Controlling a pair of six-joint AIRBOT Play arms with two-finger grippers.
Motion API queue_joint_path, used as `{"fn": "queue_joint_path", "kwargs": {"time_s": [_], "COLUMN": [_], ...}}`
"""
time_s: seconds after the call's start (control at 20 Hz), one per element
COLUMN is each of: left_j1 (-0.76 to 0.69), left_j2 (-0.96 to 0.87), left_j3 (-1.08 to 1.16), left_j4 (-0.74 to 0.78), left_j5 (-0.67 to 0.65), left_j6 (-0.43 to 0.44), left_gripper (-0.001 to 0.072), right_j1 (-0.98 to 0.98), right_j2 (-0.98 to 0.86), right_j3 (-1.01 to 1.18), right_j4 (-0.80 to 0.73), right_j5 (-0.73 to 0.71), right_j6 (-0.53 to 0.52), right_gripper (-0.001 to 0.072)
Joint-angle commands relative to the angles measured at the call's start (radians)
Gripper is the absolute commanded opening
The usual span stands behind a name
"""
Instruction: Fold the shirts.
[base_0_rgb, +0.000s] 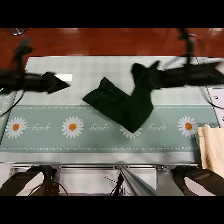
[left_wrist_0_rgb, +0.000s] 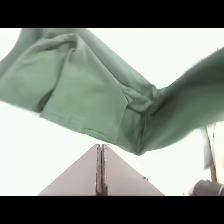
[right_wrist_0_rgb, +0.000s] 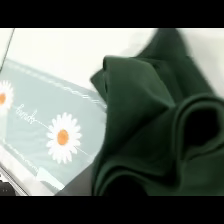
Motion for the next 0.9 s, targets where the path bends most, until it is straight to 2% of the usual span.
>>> {"fn": "queue_joint_path", "kwargs": {"time_s": [0.0, 0.25, 0.55, 0.6, 0.65, 0.7, 0.85], "left_j1": [0.08, 0.08, 0.08, 0.08, 0.08, 0.08, 0.08], "left_j2": [0.326, 0.518, 0.505, 0.503, 0.504, 0.504, 0.504], "left_j3": [-0.213, -0.348, -0.423, -0.438, -0.457, -0.474, -0.505], "left_j4": [-0.028, -0.028, -0.029, -0.028, -0.031, -0.031, -0.031], "left_j5": [0.011, 0.011, 0.047, 0.06, 0.075, 0.088, 0.128], "left_j6": [0.007, -0.024, -0.025, -0.025, -0.025, -0.025, -0.021], "left_gripper": [0.0022, 0.0022, 0.0022, 0.0022, 0.0023, 0.0022, 0.0023], "right_j1": [0.154, 0.18, 0.188, 0.188, 0.187, 0.186, 0.153], "right_j2": [-0.32, -0.658, -0.769, -0.769, -0.769, -0.766, -0.717], "right_j3": [0.217, 0.479, 0.594, 0.597, 0.597, 0.597, 0.597], "right_j4": [-0.022, -0.008, 0.037, 0.055, 0.092, 0.137, 0.116], "right_j5": [-0.07, -0.07, -0.075, -0.062, -0.027, 0.032, 0.273], "right_j6": [0.019, 0.09, 0.181, 0.18, 0.174, 0.125, 0.088], "right_gripper": [0.0031, 0.0031, 0.0031, 0.0166, 0.0498, 0.0626, 0.0626]}}
